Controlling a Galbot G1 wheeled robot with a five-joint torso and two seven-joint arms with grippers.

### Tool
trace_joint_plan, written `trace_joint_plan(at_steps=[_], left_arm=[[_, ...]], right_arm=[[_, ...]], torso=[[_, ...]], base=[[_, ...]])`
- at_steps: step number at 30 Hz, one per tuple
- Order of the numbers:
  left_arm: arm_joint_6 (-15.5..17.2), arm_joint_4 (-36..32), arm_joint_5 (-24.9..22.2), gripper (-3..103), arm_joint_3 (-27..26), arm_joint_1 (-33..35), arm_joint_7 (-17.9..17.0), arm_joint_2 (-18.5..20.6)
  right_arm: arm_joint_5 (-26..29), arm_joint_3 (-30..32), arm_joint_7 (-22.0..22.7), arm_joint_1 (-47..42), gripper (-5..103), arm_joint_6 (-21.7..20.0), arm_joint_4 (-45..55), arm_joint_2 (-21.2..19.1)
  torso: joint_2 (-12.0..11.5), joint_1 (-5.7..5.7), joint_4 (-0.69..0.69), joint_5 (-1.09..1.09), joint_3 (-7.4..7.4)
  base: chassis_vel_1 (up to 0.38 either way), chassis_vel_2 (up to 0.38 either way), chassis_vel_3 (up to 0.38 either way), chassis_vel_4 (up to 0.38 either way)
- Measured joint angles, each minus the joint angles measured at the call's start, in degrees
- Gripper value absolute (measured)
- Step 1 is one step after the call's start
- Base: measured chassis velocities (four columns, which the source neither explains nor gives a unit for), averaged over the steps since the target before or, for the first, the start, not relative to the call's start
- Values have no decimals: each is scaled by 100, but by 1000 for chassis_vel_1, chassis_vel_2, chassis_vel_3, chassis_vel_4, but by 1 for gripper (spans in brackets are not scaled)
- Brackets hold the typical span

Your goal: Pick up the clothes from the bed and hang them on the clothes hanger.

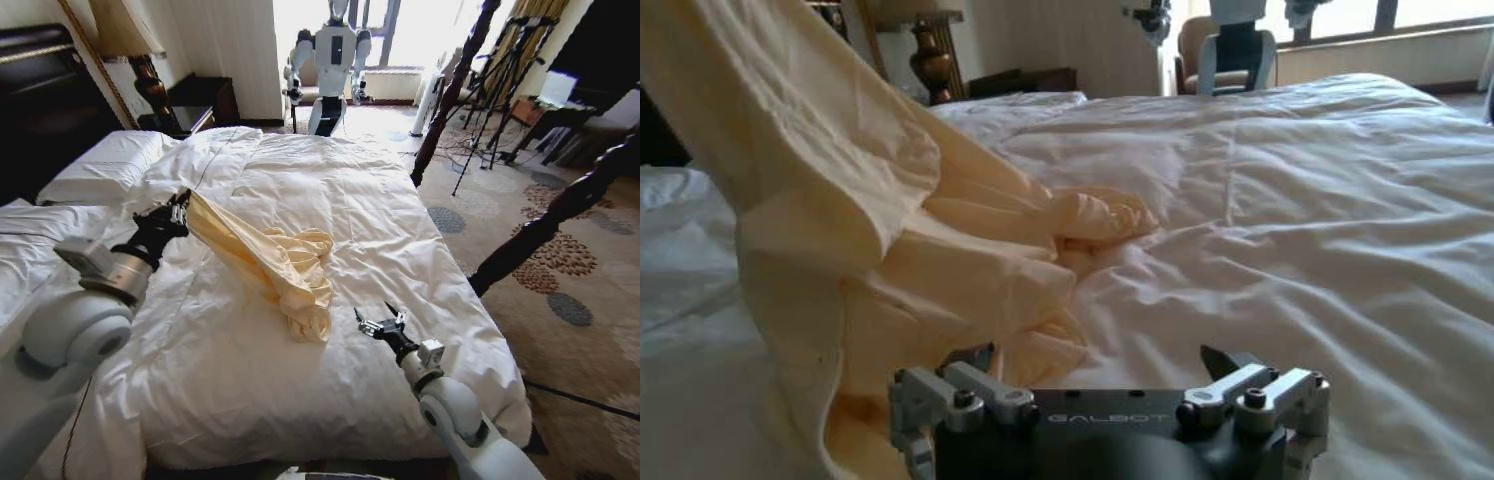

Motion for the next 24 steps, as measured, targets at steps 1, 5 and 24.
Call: trace_joint_plan(at_steps=[1,5,24], left_arm=[[0,0,0,1,0,0,0,0],[145,237,-789,1,143,-1057,-110,646],[268,293,-1208,1,184,-1233,-222,804]], right_arm=[[0,0,0,0,100,0,0,0],[31,-576,36,471,100,82,-60,-72],[782,-3623,961,3128,100,52,-1026,264]], torso=[[0,0,0,0,0],[0,1,0,2,0],[0,0,2,1,0]], base=[[0,0,0,0],[0,0,0,0],[0,0,0,0]])
